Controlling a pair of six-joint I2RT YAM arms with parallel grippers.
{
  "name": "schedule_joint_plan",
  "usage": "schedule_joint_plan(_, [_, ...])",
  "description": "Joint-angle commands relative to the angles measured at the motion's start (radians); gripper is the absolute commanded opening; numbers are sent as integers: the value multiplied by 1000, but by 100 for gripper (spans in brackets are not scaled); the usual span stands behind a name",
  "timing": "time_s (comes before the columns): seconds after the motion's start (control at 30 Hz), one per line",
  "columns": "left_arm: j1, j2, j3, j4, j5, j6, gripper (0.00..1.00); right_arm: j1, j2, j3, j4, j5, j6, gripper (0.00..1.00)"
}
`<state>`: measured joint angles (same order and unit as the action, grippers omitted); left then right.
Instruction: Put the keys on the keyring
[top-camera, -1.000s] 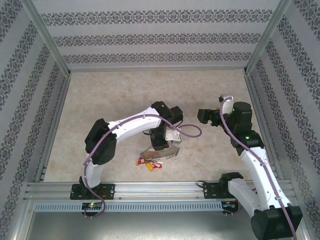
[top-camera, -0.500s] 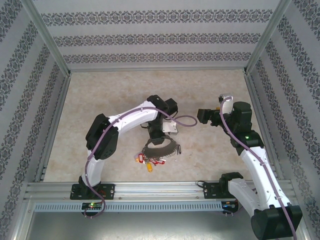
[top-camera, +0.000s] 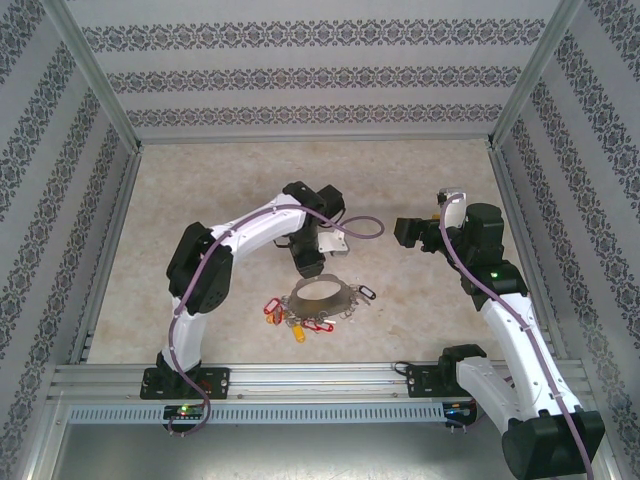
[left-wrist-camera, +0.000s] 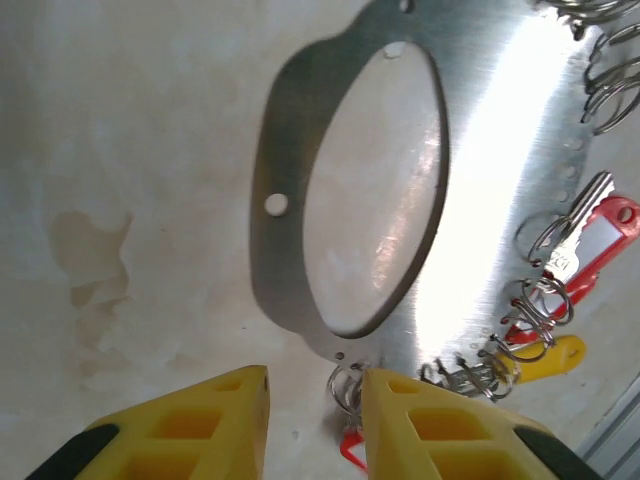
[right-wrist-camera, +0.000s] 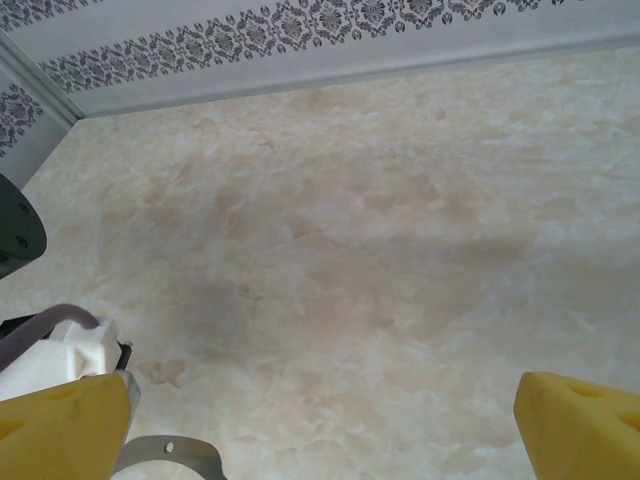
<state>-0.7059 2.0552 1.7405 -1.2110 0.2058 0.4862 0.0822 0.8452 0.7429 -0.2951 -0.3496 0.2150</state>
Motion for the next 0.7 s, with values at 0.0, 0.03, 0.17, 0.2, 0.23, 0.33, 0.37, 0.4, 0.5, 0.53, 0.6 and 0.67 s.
schedule_joint_plan(0.0, [22,-39,-18,38,-13,-10,33,-1,-13,-15,17,-11,21,98])
schedule_joint_plan(0.03, [26,-49,-23,47,-14,-22,34,-1,-15,-18,16,-7,23,98])
schedule_joint_plan(0.17, [60,-172,-123,177,8,-104,45,-2,-44,-46,20,41,23,98])
schedule_joint_plan(0.2, [76,-229,-165,232,26,-137,47,-2,-48,-50,20,52,24,98])
schedule_joint_plan(0.23, [90,-284,-209,281,44,-166,50,-2,-50,-53,20,59,27,98])
schedule_joint_plan(0.33, [136,-480,-371,465,61,-261,82,-3,-52,-60,27,79,38,98])
schedule_joint_plan(0.37, [148,-546,-427,529,60,-293,91,-3,-52,-64,32,92,41,98])
schedule_joint_plan(0.4, [156,-621,-493,603,45,-326,99,-4,-46,-69,39,107,45,98])
schedule_joint_plan(0.5, [170,-828,-693,820,-44,-451,100,-3,-28,-94,77,152,54,98])
schedule_joint_plan(0.53, [170,-897,-759,884,-92,-489,100,-4,-19,-109,100,175,56,98])
schedule_joint_plan(0.6, [176,-1009,-871,983,-206,-547,100,-4,-7,-132,142,234,59,98])
schedule_joint_plan(0.67, [193,-1086,-945,1032,-344,-592,100,-3,-3,-172,227,283,55,98])
